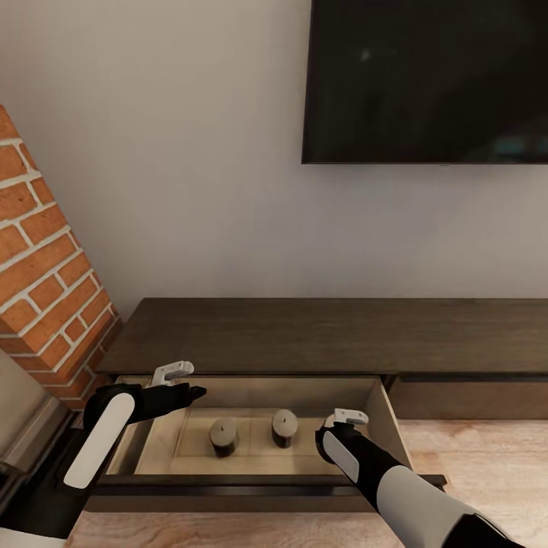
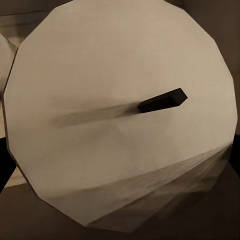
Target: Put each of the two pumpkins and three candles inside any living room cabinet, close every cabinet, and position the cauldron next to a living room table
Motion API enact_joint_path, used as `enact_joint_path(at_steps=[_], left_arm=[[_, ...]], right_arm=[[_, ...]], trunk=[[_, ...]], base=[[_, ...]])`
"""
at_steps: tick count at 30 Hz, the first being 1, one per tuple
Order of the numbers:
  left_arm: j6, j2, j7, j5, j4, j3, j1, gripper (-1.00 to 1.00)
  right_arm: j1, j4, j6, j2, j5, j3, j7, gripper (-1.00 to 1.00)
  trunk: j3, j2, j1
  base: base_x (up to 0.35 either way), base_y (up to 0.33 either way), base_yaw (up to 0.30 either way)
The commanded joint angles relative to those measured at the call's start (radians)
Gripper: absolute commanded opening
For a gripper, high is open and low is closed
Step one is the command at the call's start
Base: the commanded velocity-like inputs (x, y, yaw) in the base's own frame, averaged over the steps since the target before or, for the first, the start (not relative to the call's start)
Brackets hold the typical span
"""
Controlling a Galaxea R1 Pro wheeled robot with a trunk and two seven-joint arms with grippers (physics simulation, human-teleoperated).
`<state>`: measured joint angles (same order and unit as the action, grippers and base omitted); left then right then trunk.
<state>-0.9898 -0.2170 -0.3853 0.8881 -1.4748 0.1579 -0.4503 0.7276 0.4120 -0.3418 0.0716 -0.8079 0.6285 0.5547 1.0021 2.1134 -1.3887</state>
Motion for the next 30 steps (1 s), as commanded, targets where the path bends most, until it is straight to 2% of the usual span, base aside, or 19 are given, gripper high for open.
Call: enact_joint_path(at_steps=[1, 2, 14, 24, 30], left_arm=[[-0.001, -0.001, -0.010, 0.010, -0.001, 0.002, -0.001, 1.00], [-0.001, -0.001, -0.010, 0.010, -0.001, 0.002, -0.001, 1.00], [-0.001, -0.001, -0.010, 0.011, -0.001, 0.002, -0.001, 1.00], [-0.001, 0.000, -0.012, 0.010, -0.001, 0.002, -0.001, 1.00], [-0.001, 0.013, -0.015, 0.009, -0.002, -0.001, -0.001, 1.00]], right_arm=[[0.001, 0.001, -0.005, -0.001, -0.006, 0.008, 0.007, -1.00], [0.001, 0.001, -0.005, -0.001, -0.006, 0.008, 0.008, 1.00], [0.001, 0.001, -0.005, -0.001, -0.007, 0.008, 0.007, 1.00], [0.001, 0.002, -0.005, -0.001, -0.007, 0.008, 0.007, 1.00], [0.001, 0.002, -0.006, -0.001, -0.007, 0.008, 0.007, 1.00]], trunk=[[0.001, 0.000, 0.000], [0.001, 0.000, 0.000], [0.001, 0.000, 0.000], [-0.030, -0.070, 0.038], [-0.049, -0.112, 0.061]], base=[[0.000, 0.000, 0.000], [0.000, 0.000, 0.000], [0.000, 0.000, 0.000], [0.000, 0.000, 0.000], [0.000, 0.000, 0.000]])
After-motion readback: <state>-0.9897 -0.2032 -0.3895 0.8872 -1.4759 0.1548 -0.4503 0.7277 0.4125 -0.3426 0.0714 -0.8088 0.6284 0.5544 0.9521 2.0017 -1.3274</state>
